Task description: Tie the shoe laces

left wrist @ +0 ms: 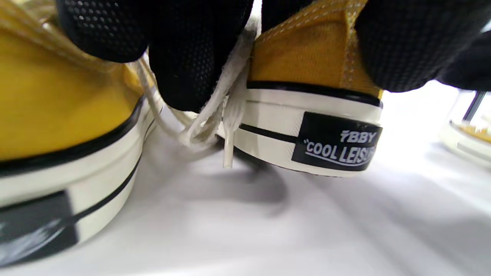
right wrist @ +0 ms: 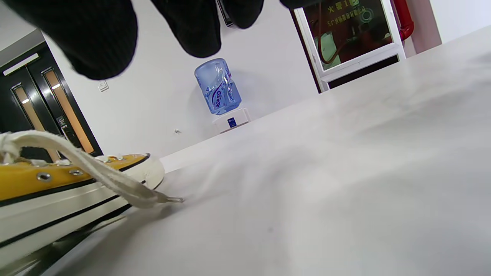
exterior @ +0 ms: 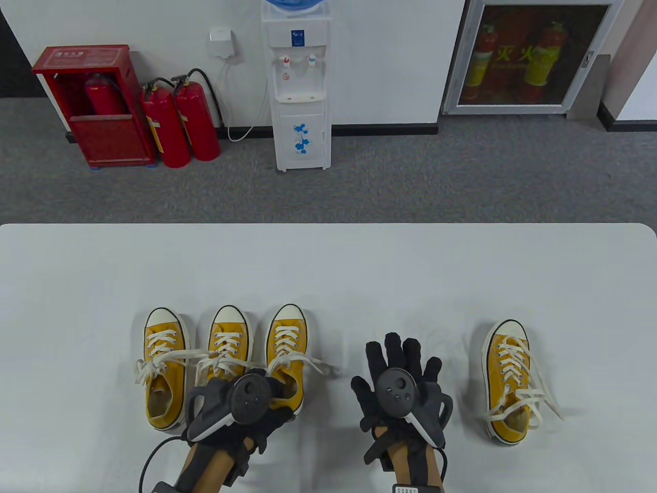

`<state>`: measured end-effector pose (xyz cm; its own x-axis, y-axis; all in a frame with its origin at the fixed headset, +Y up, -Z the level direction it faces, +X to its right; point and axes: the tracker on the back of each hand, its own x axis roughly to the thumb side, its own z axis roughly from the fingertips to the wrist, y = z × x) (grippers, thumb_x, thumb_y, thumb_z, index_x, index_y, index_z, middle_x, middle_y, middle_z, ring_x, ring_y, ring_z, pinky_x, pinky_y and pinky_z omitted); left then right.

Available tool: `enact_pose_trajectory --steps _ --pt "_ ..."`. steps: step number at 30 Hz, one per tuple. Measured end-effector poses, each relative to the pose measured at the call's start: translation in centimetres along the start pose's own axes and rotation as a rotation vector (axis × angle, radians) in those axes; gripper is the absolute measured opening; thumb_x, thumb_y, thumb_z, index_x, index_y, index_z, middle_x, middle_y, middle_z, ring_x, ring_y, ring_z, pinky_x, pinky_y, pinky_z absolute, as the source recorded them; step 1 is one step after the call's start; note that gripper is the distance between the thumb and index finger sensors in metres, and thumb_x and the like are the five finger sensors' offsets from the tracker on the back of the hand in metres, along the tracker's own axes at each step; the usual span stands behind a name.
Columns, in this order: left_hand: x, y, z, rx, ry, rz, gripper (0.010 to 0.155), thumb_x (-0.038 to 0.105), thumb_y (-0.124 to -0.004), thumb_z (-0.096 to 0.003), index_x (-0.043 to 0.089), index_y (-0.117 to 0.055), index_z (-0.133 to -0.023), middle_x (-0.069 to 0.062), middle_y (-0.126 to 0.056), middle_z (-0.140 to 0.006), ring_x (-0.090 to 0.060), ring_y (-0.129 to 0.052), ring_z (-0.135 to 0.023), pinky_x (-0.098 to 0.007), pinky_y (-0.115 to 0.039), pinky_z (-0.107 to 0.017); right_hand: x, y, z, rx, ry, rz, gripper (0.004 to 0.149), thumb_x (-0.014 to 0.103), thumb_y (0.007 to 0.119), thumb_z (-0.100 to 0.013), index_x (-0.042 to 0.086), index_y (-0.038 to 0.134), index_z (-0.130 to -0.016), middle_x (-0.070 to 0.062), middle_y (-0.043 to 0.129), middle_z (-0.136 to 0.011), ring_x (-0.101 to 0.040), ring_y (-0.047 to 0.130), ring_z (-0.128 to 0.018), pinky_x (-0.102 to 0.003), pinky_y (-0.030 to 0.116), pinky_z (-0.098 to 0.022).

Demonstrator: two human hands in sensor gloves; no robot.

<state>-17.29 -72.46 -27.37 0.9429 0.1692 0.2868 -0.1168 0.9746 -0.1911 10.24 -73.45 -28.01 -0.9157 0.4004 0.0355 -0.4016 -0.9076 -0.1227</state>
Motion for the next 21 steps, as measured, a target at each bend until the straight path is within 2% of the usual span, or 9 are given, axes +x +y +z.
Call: enact_pose_trajectory --steps 4,14,21 --pt "0.6 -0.8 -0.1 -0.135 0.028 -0.073 0.062 0.066 -0.079 -0.0451 0.029 -0.080 -0.095 -0.019 -0.072 -0.112 -0.041 -0.089 -0.088 -0.065 -0.065 -0.066 0.0 0.0 0.0 0.012 0.003 0.006 0.076 0.057 0.076 -0.045 0.024 0.056 -0.110 -0.004 0.026 -0.119 -0.047 0.023 -0.111 -0.076 0.010 -0.066" --pt "0.8 -0.8 0.0 -0.114 0.025 -0.078 0.064 0.066 -0.076 -0.0457 0.029 -0.080 -0.097 -0.020 -0.071 -0.113 -0.042 -0.088 -0.089 -0.066 -0.064 -0.066 0.1 0.1 0.0 0.028 0.005 0.018 0.075 0.057 0.076 -0.045 0.024 0.056 -0.110 -0.004 0.026 -0.119 -0.047 0.023 -0.111 -0.076 0.010 -0.066" --pt "0.3 0.1 0.4 -0.033 0.013 -0.012 0.065 0.066 -0.075 -0.0455 0.029 -0.079 -0.099 -0.018 -0.074 -0.112 -0.042 -0.089 -0.090 -0.067 -0.065 -0.067 0.2 0.2 -0.1 0.034 0.002 0.018 0.075 0.057 0.076 -0.045 0.024 0.056 -0.110 -0.004 0.026 -0.119 -0.047 0.023 -0.111 -0.076 0.010 -0.066"
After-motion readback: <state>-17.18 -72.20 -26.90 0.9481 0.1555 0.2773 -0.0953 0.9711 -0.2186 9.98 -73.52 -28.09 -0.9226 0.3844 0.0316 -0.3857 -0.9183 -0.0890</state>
